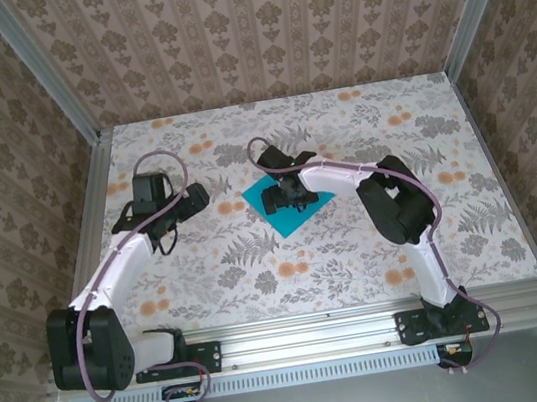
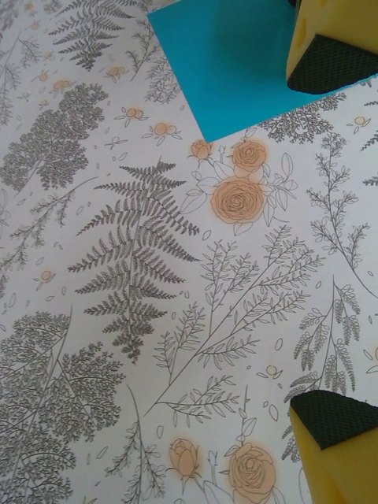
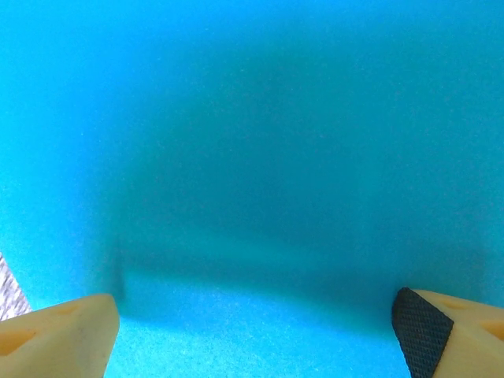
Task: Fold a paper plane with a square sheet of paper (pick it up from the middle)
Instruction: Move the square sheet of paper to the center of the table.
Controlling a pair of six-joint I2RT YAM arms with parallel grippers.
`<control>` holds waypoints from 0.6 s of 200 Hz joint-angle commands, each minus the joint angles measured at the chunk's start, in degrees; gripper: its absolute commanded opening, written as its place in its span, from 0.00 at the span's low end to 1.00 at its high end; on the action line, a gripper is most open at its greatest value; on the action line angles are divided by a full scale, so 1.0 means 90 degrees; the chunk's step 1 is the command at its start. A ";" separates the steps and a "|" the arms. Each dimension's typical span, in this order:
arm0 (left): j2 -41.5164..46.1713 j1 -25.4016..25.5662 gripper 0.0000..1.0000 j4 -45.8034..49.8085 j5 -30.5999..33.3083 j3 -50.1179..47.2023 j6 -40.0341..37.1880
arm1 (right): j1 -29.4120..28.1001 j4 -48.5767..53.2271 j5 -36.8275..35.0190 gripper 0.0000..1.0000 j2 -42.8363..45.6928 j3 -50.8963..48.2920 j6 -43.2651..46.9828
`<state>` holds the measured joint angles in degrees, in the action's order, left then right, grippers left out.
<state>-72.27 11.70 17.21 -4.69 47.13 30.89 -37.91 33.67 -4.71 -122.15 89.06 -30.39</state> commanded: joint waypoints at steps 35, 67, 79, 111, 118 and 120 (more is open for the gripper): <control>0.0023 0.0044 1.00 0.0227 0.0429 -0.0247 0.0420 | -0.1343 0.1038 0.0210 0.92 0.0491 -0.0816 -0.0937; -0.0004 0.0037 1.00 0.0414 0.0605 -0.0261 0.0576 | -0.1376 0.1503 -0.0429 0.97 0.0727 -0.0124 -0.0366; 0.0004 0.0020 1.00 0.0481 0.0670 -0.0275 0.0659 | -0.1317 0.1592 -0.0616 1.00 0.0702 0.0167 0.0078; 0.0107 -0.0107 1.00 0.0620 0.0822 -0.0394 0.0822 | -0.1129 0.1955 -0.0658 1.00 0.0287 0.0792 0.0729; 0.0128 -0.0143 1.00 0.0635 0.0824 -0.0422 0.0840 | -0.1110 0.2009 -0.0619 1.00 0.0201 0.0891 0.0800; 0.0136 -0.0159 1.00 0.0639 0.0819 -0.0435 0.0839 | -0.1105 0.2020 -0.0606 1.00 0.0168 0.0926 0.0811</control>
<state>-72.27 11.40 20.36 0.86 44.58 36.38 -48.66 46.72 -8.14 -118.04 93.54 -28.34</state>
